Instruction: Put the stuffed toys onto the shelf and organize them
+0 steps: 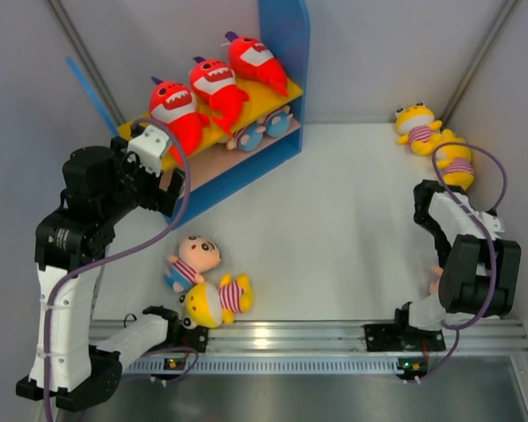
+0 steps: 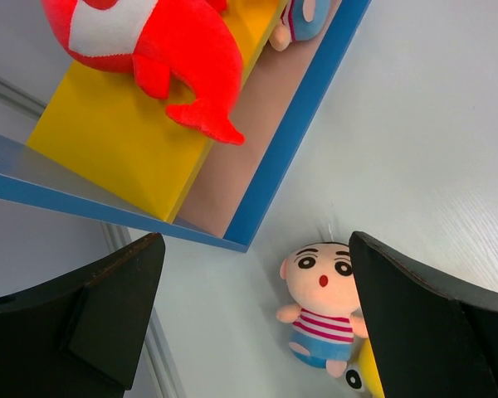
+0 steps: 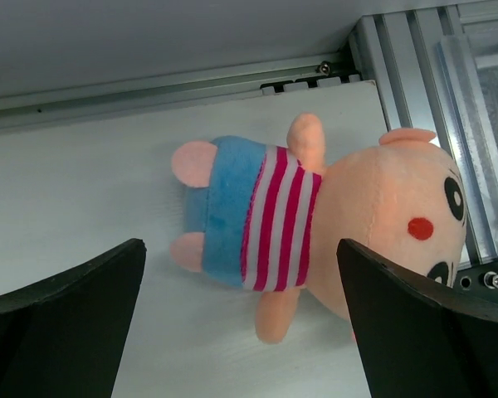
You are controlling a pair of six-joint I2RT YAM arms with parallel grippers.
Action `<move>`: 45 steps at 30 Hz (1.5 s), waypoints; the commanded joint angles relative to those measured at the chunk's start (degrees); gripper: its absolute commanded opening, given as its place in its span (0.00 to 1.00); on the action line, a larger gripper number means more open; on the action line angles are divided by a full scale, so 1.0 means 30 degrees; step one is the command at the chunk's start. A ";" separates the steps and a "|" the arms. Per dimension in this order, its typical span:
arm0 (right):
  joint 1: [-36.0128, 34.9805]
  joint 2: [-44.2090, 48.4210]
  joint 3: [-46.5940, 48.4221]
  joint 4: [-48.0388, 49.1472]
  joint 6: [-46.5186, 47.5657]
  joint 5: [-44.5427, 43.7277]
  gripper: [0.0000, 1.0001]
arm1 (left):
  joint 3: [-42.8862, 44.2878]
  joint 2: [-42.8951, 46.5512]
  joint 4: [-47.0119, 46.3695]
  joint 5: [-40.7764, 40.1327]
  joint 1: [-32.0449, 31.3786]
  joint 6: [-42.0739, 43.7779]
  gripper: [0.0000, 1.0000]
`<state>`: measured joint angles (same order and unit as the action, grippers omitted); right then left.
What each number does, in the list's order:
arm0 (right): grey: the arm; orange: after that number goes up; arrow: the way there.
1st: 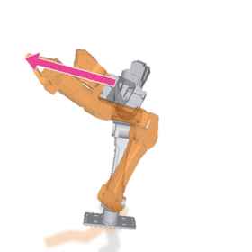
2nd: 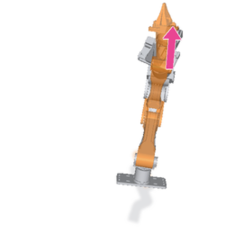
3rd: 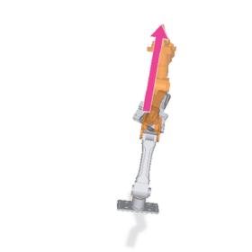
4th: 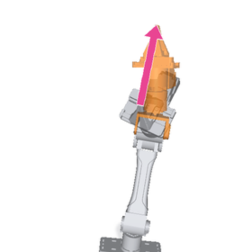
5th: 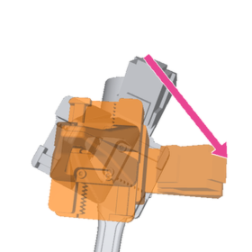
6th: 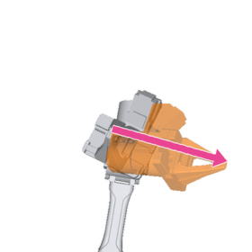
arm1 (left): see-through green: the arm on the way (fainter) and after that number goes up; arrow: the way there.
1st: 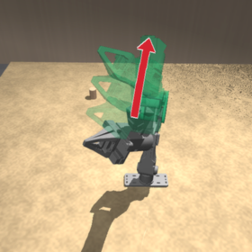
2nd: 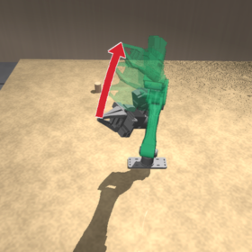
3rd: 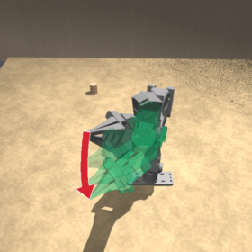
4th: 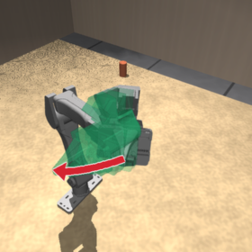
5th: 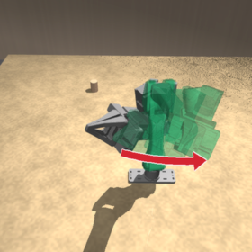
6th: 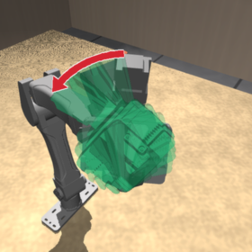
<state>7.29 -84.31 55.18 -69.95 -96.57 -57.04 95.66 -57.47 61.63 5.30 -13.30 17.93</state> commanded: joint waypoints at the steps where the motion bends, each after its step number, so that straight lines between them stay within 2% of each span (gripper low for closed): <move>1: 0.1577 0.0183 0.0242 0.1368 0.2302 0.0376 0.99 | -0.0186 0.0232 -0.0122 -0.0038 -0.0137 -0.0090 0.99; 3: 0.2167 0.1086 -0.0431 0.3798 0.3504 0.0789 0.99 | -0.0186 0.0232 -0.0093 -0.0097 -0.0137 -0.0089 0.99; 6: 0.2900 0.2263 -0.1574 0.8326 0.7192 0.1519 1.00 | -0.0186 0.0174 -0.0034 -0.0068 -0.0166 -0.0031 0.99; 7: 0.3337 0.2352 -0.1721 0.8724 0.8042 0.1841 1.00 | -0.0157 0.0173 -0.0063 -0.0068 -0.0166 -0.0031 0.99; 11: 0.4220 0.1272 -0.1051 0.8875 0.8519 0.3015 0.99 | -0.0070 0.0056 -0.0034 -0.0038 -0.0167 -0.0060 0.99; 19: 0.4279 -0.3211 -0.0462 0.8346 0.8432 0.4479 0.98 | 0.0253 -0.0061 -0.0063 -0.0155 -0.0166 -0.0119 0.99; 20: 0.4279 -0.3475 -0.0579 0.8550 0.8461 0.4597 0.94 | 0.0282 -0.0119 -0.0034 -0.0184 -0.0166 -0.0118 0.99; 23: 0.4250 -0.3275 -0.1457 0.9487 0.8752 0.4510 0.63 | 0.0370 -0.0149 -0.0063 -0.0273 -0.0166 -0.0089 0.99; 24: 0.4279 -0.3041 -0.1923 0.9722 0.8841 0.4510 0.52 | 0.0341 -0.0149 -0.0063 -0.0273 -0.0166 -0.0118 0.99; 25: 0.4250 -0.2806 -0.2160 1.0072 0.9016 0.4510 0.33 | 0.0341 -0.0149 -0.0063 -0.0273 -0.0166 -0.0118 0.99; 28: 0.4017 -0.1024 -0.3360 1.3375 1.1791 0.5005 0.17 | 0.0341 -0.0120 -0.0063 -0.0273 -0.0166 -0.0118 0.99; 29: 0.3871 -0.0727 -0.3653 1.5996 1.4614 0.5559 0.14 | 0.0341 -0.0178 -0.0063 -0.0273 -0.0166 -0.0089 0.99; 32: 0.2848 0.0386 -0.4066 1.9316 1.8667 0.7466 0.02 | 0.0224 -0.0091 -0.0063 -0.0273 -0.0166 -0.0148 0.99; 35: 0.0361 0.2260 -0.4767 2.2633 2.2768 0.8871 0.00 | -0.0155 -0.0032 -0.0063 -0.0302 -0.0166 -0.0206 0.99; 37: -0.1924 0.3371 -0.5266 2.6119 2.4303 1.1178 0.00 | -0.0478 0.0026 -0.0063 -0.0623 -0.0137 -0.0148 0.99; 38: -0.3324 0.3581 -0.5239 2.7058 2.5790 1.2524 0.00 | -0.0827 0.0114 -0.0063 -0.1001 -0.0137 -0.0148 0.99; 39: -0.3918 0.3699 -0.5064 2.8576 2.6530 1.5089 0.00 | -0.1063 0.0173 -0.0063 -0.1150 -0.0137 -0.0119 0.99; 41: -0.5352 0.3496 -0.4335 2.9263 2.9456 1.7215 0.00 | -0.1503 0.0232 -0.0034 -0.1443 -0.0137 -0.0031 0.99; 43: -0.8074 0.3146 -0.3016 2.9557 3.1944 2.0813 0.00 | -0.2060 0.0320 0.0053 -0.1561 -0.0137 0.0115 0.99; 44: -0.9737 0.3085 -0.2345 2.9616 3.4509 2.2481 0.00 | -0.2148 0.0320 0.0228 -0.1475 -0.0137 0.0145 0.99; 45: -1.0450 0.3027 -0.2048 2.9733 3.5492 2.6414 0.00 | -0.2352 0.0233 0.0288 -0.1155 -0.0137 0.0261 0.99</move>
<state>-15.86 -75.66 43.46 9.04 -9.58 -5.69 89.76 -57.17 61.89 2.02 -13.56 18.00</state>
